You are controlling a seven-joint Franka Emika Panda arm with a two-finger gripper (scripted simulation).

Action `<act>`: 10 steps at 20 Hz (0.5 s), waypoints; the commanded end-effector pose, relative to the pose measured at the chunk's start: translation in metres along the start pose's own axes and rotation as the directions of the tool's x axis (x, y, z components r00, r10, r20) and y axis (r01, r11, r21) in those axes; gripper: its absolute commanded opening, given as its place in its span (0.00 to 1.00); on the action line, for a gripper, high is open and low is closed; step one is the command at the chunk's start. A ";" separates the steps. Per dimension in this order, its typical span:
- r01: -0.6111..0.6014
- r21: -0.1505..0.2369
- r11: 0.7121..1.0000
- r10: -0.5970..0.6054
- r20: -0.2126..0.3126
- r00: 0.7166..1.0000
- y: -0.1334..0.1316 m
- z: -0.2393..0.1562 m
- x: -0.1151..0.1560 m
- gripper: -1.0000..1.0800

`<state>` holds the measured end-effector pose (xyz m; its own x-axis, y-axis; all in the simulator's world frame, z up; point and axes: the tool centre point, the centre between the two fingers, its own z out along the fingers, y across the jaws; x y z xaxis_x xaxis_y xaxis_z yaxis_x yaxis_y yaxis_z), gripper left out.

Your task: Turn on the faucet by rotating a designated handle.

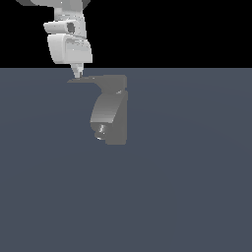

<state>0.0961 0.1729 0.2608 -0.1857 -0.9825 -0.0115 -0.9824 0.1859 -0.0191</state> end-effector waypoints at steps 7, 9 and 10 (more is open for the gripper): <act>-0.017 -0.013 1.000 0.017 -0.008 1.000 0.025 0.007 0.004 0.00; -0.018 -0.014 1.000 0.018 -0.009 1.000 0.031 0.008 0.004 0.00; -0.018 -0.014 1.000 0.018 -0.009 1.000 0.034 0.008 0.005 0.00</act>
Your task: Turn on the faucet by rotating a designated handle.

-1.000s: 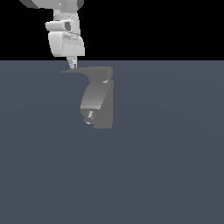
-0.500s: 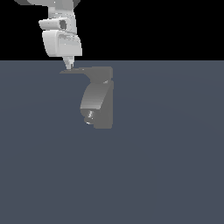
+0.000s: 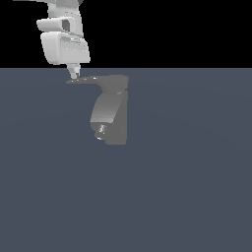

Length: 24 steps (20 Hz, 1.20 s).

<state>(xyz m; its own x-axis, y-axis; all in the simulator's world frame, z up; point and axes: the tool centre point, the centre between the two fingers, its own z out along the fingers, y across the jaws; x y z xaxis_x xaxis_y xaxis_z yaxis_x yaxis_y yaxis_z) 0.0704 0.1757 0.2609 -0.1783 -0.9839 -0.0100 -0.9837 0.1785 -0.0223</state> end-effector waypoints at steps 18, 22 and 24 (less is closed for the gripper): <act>0.009 -0.001 1.000 -0.009 -0.004 1.000 0.041 0.001 0.018 0.00; 0.004 -0.004 1.000 -0.004 -0.005 1.000 0.050 0.003 0.025 0.00; 0.002 -0.005 1.000 -0.002 -0.005 1.000 0.055 0.003 0.029 0.00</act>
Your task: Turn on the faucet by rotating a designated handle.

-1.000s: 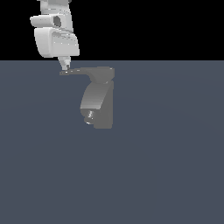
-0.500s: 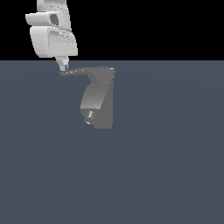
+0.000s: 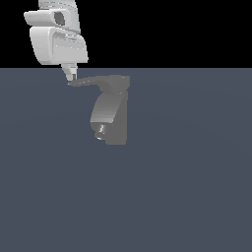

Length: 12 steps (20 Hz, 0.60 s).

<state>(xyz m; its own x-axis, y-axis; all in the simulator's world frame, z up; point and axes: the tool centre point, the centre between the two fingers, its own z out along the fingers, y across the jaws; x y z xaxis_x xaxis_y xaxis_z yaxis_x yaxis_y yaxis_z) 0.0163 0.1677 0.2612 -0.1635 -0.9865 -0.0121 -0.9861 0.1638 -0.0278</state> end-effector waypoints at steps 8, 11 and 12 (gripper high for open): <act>-0.023 -0.016 1.000 0.023 -0.009 1.000 0.023 0.007 0.026 0.00; -0.027 -0.018 0.999 0.026 -0.010 1.000 0.031 0.007 0.031 0.00; -0.028 -0.018 0.999 0.028 -0.010 1.000 0.033 0.008 0.033 0.00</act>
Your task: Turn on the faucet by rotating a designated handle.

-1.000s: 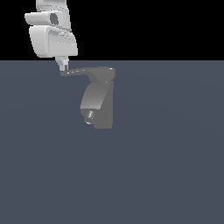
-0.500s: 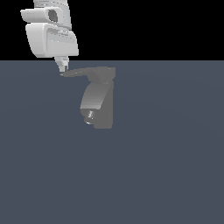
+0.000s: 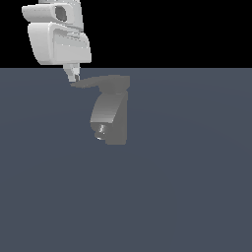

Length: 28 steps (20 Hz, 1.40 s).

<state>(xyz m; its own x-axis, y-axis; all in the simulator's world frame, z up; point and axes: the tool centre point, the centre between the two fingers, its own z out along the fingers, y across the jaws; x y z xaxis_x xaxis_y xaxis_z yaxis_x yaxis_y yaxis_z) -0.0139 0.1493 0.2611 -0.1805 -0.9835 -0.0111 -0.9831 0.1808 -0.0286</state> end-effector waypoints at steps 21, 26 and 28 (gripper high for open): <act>-0.021 -0.008 1.000 0.021 -0.005 1.000 0.034 0.002 0.057 0.00; -0.022 -0.014 1.000 0.022 -0.007 1.000 0.037 0.005 0.081 0.00; -0.023 -0.016 1.000 0.023 -0.007 1.000 0.038 0.005 0.091 0.00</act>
<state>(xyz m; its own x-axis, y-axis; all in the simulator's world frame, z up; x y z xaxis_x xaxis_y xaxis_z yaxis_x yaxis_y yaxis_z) -0.0656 0.0915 0.2606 -0.1708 -0.9853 -0.0087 -0.9849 0.1710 -0.0266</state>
